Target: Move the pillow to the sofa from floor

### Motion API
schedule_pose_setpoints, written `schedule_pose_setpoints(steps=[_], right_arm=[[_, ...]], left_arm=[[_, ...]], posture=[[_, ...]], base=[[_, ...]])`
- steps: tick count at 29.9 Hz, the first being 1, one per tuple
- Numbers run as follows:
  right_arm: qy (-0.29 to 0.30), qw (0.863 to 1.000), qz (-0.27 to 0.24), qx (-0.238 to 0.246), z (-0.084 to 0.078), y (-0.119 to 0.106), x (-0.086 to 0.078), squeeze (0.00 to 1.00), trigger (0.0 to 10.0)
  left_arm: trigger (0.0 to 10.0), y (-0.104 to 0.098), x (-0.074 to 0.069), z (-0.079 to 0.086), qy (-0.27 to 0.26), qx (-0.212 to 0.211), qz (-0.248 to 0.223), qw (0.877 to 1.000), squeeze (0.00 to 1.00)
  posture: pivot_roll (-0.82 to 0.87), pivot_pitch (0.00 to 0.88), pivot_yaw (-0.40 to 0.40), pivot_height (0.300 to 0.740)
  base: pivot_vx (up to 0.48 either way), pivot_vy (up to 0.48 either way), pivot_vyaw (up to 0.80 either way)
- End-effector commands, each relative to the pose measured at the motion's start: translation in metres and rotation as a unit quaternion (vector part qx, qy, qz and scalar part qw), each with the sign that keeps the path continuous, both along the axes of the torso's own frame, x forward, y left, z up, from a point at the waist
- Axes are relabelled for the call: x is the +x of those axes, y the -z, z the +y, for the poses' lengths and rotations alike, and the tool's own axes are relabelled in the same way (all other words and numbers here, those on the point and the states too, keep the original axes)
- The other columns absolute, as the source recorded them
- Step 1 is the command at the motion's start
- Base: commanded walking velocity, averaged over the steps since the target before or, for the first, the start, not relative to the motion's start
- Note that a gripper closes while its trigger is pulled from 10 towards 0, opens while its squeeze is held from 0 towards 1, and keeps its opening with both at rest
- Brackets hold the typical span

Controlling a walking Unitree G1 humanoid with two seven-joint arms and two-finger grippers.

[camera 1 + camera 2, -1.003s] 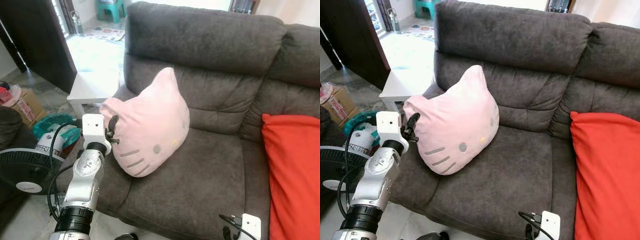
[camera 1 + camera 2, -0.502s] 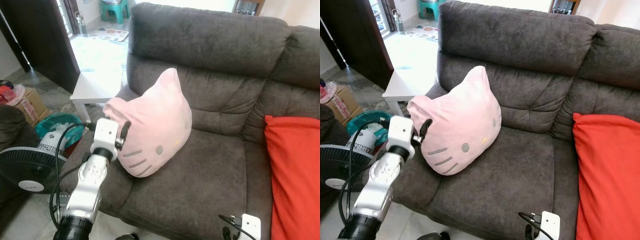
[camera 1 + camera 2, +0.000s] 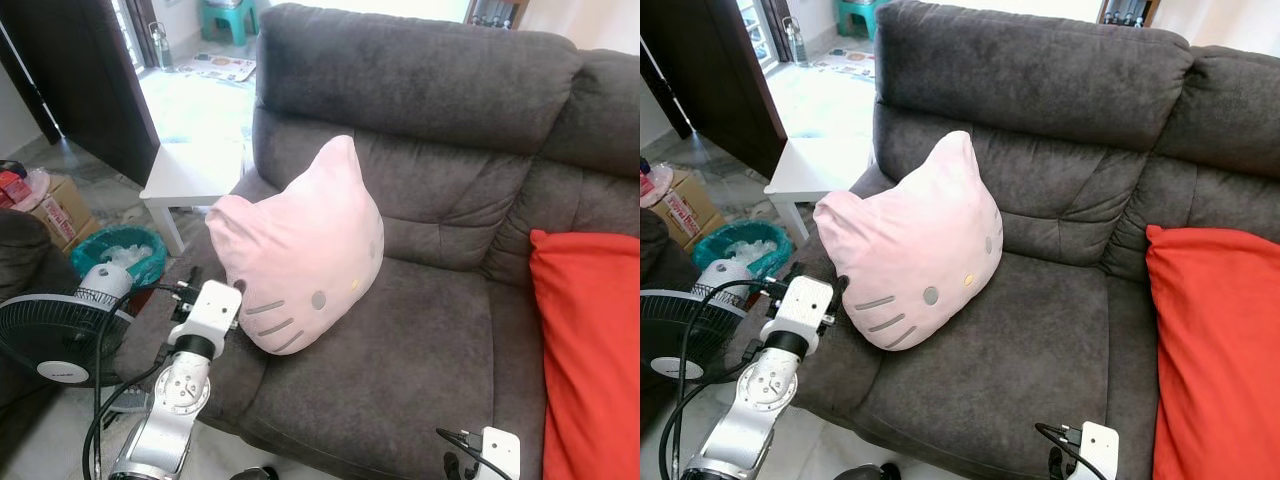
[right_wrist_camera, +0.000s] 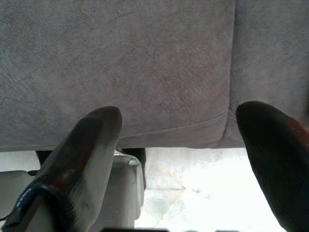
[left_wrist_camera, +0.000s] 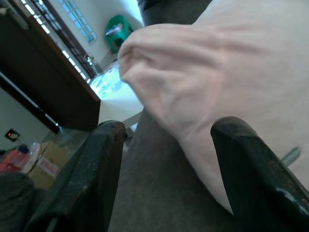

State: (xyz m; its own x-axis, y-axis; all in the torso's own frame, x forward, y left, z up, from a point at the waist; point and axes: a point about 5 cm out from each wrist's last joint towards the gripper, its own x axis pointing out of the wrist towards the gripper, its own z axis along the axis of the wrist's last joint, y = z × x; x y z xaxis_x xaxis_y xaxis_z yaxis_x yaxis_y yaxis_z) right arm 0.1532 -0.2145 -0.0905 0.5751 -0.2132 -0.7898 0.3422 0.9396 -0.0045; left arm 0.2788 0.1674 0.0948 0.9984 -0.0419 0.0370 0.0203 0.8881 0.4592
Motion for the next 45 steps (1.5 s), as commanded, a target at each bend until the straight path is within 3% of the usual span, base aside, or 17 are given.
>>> schedule_pose_setpoints(steps=[1,6,18,37,45], right_arm=[[0.016,1.000,-0.002,0.003,0.000,0.001,-0.003,0.00,10.0],[0.018,1.000,-0.002,0.007,0.004,0.002,-0.003,0.00,10.0],[0.004,1.000,-0.020,0.007,0.005,-0.001,0.001,0.00,10.0],[0.000,1.000,-0.012,0.014,0.007,0.001,-0.003,0.00,10.0],[-0.003,1.000,-0.011,0.017,0.009,0.002,-0.004,0.00,10.0]], left_arm=[[10.0,-0.002,-0.001,0.002,-0.001,-0.007,-0.007,1.000,0.00],[10.0,-0.007,-0.001,0.002,-0.003,-0.008,-0.017,1.000,0.00],[10.0,-0.009,0.001,-0.004,0.002,-0.058,-0.022,0.998,0.00],[10.0,-0.004,0.002,-0.014,0.026,-0.075,-0.006,0.997,0.00],[10.0,-0.002,0.001,-0.014,0.033,-0.078,-0.001,0.996,0.00]], posture=[[0.18,0.086,-0.003,0.740],[0.17,0.083,0.013,0.740],[0.17,0.073,0.013,0.740],[0.15,0.035,0.026,0.740],[0.15,0.016,0.030,0.740]], base=[[0.000,0.000,0.00],[0.000,0.000,0.00],[0.000,0.000,0.00],[0.000,0.000,0.00],[-0.261,0.000,0.00]])
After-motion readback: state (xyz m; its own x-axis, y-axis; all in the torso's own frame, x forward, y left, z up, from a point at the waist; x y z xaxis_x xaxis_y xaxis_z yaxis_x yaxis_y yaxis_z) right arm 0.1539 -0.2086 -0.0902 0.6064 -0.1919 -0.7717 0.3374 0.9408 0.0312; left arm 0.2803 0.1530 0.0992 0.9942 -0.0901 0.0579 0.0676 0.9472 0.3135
